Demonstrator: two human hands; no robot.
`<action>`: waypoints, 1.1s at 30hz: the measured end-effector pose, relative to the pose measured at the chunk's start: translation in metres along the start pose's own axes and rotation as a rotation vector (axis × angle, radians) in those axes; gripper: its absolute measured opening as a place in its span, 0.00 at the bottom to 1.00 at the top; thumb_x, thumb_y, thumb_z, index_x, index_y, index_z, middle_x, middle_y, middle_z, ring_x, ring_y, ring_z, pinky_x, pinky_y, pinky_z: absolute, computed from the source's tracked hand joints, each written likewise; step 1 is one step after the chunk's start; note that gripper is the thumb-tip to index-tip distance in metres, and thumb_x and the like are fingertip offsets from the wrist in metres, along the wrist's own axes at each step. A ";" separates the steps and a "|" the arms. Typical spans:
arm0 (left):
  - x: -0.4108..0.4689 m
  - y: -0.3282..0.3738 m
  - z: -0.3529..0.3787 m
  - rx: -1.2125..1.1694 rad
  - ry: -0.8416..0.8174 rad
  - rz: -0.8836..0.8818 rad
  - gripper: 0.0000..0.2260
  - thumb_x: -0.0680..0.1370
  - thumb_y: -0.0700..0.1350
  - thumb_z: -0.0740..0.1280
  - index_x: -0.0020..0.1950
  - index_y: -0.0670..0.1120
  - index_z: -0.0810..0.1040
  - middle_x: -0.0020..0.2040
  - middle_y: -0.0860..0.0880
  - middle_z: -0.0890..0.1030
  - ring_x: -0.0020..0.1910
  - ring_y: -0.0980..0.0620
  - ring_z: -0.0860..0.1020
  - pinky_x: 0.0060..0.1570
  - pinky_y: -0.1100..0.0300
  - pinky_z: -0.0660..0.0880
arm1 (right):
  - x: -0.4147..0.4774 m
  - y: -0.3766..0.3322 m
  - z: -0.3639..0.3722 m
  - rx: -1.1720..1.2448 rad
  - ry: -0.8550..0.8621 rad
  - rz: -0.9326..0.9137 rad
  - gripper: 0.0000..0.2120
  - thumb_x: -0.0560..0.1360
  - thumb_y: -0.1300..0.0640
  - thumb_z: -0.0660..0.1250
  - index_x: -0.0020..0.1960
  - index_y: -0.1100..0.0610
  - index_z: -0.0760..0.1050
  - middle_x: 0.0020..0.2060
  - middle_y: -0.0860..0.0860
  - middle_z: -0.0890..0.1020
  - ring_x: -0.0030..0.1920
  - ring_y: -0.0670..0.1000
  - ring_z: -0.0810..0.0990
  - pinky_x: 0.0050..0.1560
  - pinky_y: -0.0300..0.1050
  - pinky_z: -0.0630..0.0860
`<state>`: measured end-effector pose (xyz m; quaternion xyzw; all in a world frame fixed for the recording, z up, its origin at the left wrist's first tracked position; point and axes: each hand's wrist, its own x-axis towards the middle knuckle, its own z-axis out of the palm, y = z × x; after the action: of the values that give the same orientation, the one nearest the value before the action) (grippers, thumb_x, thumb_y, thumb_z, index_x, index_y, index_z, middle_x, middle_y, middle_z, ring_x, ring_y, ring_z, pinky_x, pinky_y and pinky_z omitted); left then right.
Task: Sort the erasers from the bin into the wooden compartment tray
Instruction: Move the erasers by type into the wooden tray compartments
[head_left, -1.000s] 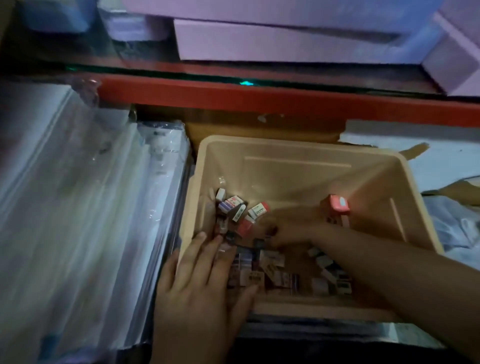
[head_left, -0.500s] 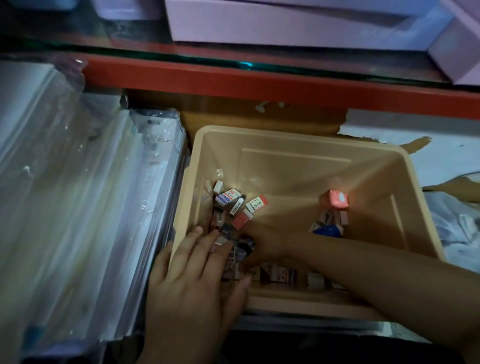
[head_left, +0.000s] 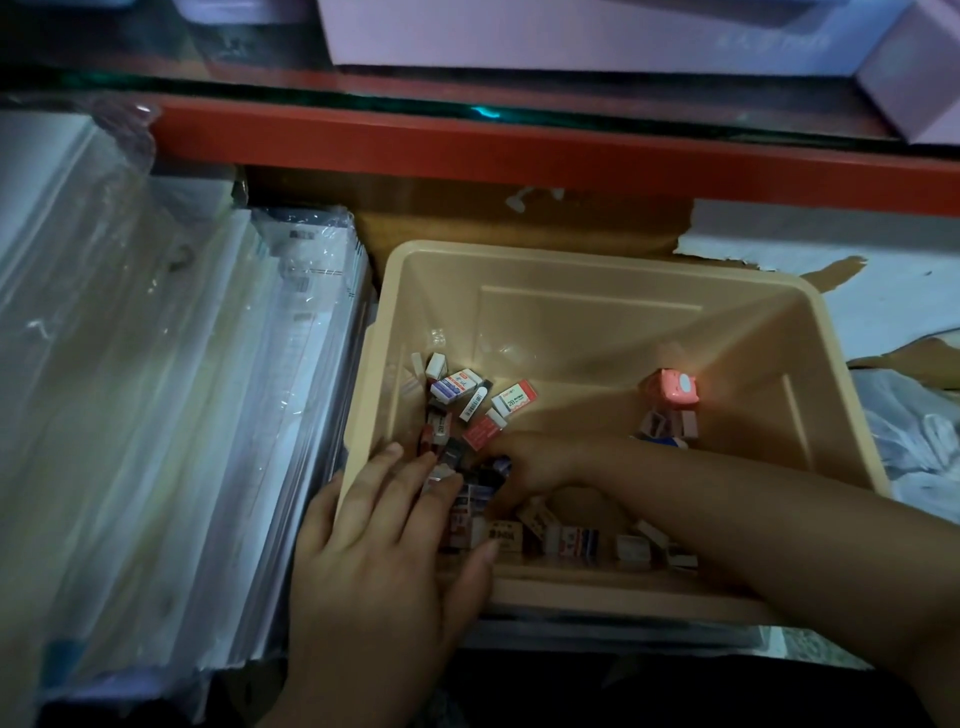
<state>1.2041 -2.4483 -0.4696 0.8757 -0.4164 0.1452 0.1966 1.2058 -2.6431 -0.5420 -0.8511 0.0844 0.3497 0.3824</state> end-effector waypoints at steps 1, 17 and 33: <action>0.000 0.000 0.000 0.000 0.001 0.004 0.20 0.70 0.55 0.59 0.47 0.43 0.83 0.50 0.46 0.83 0.58 0.49 0.71 0.53 0.50 0.65 | 0.000 0.002 0.000 -0.005 0.001 0.000 0.27 0.69 0.57 0.71 0.66 0.57 0.67 0.65 0.54 0.71 0.64 0.53 0.69 0.61 0.42 0.68; -0.003 -0.003 0.000 -0.043 -0.053 -0.002 0.28 0.79 0.58 0.48 0.48 0.43 0.82 0.51 0.46 0.82 0.59 0.48 0.71 0.54 0.49 0.66 | -0.004 0.006 0.002 -0.024 -0.006 0.022 0.30 0.68 0.58 0.72 0.67 0.56 0.65 0.65 0.54 0.70 0.63 0.54 0.70 0.64 0.50 0.71; -0.002 0.000 -0.001 -0.022 -0.022 -0.013 0.20 0.70 0.55 0.59 0.47 0.43 0.83 0.49 0.46 0.83 0.58 0.49 0.70 0.54 0.49 0.65 | -0.004 -0.001 0.007 0.076 -0.002 0.022 0.24 0.69 0.63 0.71 0.63 0.59 0.70 0.62 0.56 0.73 0.58 0.51 0.71 0.58 0.42 0.70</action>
<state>1.2029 -2.4460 -0.4698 0.8778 -0.4141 0.1298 0.2028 1.1995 -2.6386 -0.5421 -0.8347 0.1065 0.3512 0.4105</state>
